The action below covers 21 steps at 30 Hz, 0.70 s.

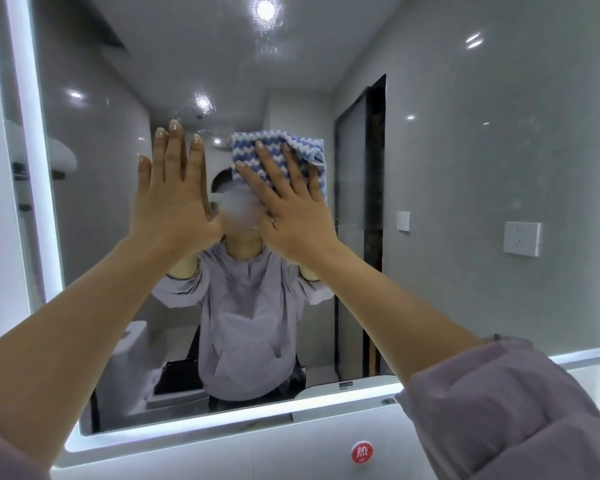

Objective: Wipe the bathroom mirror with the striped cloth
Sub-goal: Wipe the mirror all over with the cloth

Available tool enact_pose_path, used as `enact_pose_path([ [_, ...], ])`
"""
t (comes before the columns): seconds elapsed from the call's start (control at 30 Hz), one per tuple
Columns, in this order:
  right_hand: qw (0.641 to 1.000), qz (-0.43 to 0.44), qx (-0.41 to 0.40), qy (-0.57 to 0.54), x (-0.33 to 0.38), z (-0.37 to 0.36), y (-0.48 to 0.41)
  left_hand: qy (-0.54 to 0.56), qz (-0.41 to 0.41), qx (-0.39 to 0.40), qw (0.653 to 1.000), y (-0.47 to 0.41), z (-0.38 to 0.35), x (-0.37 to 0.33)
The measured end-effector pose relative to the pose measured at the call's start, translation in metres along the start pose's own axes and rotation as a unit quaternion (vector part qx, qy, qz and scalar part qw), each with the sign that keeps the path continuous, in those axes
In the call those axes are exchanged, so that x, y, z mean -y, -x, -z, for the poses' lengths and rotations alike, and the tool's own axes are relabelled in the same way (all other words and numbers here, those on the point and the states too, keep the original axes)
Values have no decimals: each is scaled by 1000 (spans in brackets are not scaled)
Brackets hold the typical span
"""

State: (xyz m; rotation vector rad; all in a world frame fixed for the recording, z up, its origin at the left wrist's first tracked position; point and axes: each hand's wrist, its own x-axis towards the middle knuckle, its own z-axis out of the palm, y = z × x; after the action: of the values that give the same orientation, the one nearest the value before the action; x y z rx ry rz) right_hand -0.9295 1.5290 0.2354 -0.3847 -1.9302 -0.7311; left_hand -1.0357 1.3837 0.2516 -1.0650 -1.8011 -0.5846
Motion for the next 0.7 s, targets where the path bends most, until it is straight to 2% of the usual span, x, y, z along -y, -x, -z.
enact_pose_path([
  [0.3, 999, -22, -19, -14, -36, -4, 22, -7, -5, -2, 1000, 0, -5, 4],
  [0.53, 990, -137, -8, -27, -102, -3, 68, -15, -7, -8, 1000, -1, -6, 3],
  [0.7, 973, -223, -4, -56, -102, -4, 77, -19, -4, -1, 1000, -1, -5, 2],
])
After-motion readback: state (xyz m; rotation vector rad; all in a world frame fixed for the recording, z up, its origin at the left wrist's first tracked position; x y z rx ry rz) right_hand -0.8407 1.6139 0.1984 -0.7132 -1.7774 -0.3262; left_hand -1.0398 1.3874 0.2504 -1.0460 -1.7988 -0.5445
